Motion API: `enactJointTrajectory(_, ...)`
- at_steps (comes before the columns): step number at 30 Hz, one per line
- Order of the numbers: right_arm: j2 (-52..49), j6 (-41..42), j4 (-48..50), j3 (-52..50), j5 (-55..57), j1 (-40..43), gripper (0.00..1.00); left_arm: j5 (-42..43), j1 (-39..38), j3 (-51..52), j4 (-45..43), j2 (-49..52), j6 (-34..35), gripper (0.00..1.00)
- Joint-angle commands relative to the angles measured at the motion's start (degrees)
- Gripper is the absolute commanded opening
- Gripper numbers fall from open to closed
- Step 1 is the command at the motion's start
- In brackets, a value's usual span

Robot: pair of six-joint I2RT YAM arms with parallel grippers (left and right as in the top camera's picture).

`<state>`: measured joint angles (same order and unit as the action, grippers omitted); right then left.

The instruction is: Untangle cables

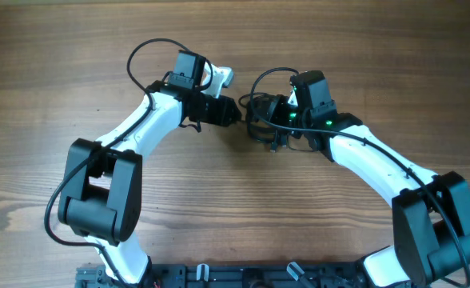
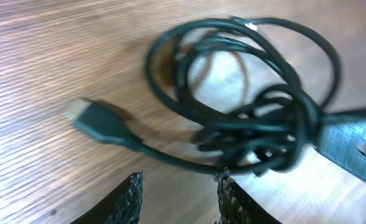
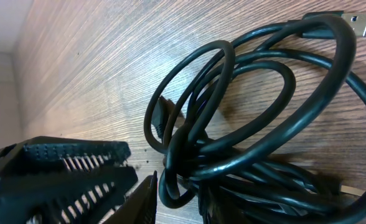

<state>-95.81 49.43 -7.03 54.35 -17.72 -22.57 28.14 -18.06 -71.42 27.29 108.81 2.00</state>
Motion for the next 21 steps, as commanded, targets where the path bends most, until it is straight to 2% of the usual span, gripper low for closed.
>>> enactJointTrajectory(1, -1.51, 0.22, 0.17, -0.46, 2.51, -0.09, 0.25, -3.34, -0.07, 0.15, -3.54, 0.87, 10.91, 0.48)
enactJointTrajectory(3, -1.51, 0.26, 0.15, -0.46, 2.49, -0.09, 0.24, -3.32, -0.11, 0.15, -4.63, 0.87, 14.56, 0.47)
enactJointTrajectory(6, -1.51, 0.24, -0.02, -0.46, 2.16, -0.09, 0.24, -3.37, -0.26, 0.15, -6.29, 0.87, 19.50, 0.33)
enactJointTrajectory(8, -1.51, 0.20, -0.42, -0.46, 0.90, -0.09, 0.24, -3.39, -0.63, 0.15, -7.34, 0.87, 19.69, 0.05)
enactJointTrajectory(18, -1.51, 0.26, -0.92, -0.46, -0.31, -0.09, 0.25, -4.59, -3.87, 0.17, -11.17, 2.64, 19.74, 0.06)
enactJointTrajectory(21, -1.51, 0.76, 0.52, -0.46, -0.37, -0.09, 0.25, -4.66, -4.52, 0.15, -12.98, 4.31, 20.68, 0.11)
